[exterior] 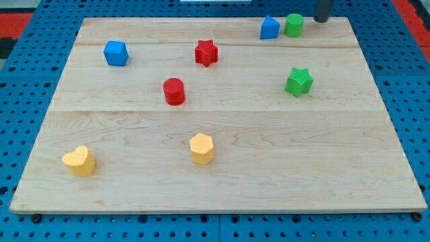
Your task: Push the green star towards the top of the board
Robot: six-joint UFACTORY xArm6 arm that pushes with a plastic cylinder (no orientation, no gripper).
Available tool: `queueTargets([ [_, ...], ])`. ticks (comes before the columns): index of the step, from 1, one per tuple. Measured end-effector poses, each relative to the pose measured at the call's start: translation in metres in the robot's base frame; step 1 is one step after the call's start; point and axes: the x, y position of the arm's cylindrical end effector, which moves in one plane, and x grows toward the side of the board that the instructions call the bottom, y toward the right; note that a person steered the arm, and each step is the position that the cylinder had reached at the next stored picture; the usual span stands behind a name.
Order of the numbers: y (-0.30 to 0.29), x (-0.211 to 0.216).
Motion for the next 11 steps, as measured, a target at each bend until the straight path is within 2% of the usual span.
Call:
queueTargets([
  [3,0.007,0.122],
  [5,-0.037,0.142],
  [7,-0.047,0.19],
  [9,-0.11,0.176],
  [11,-0.133,0.135],
])
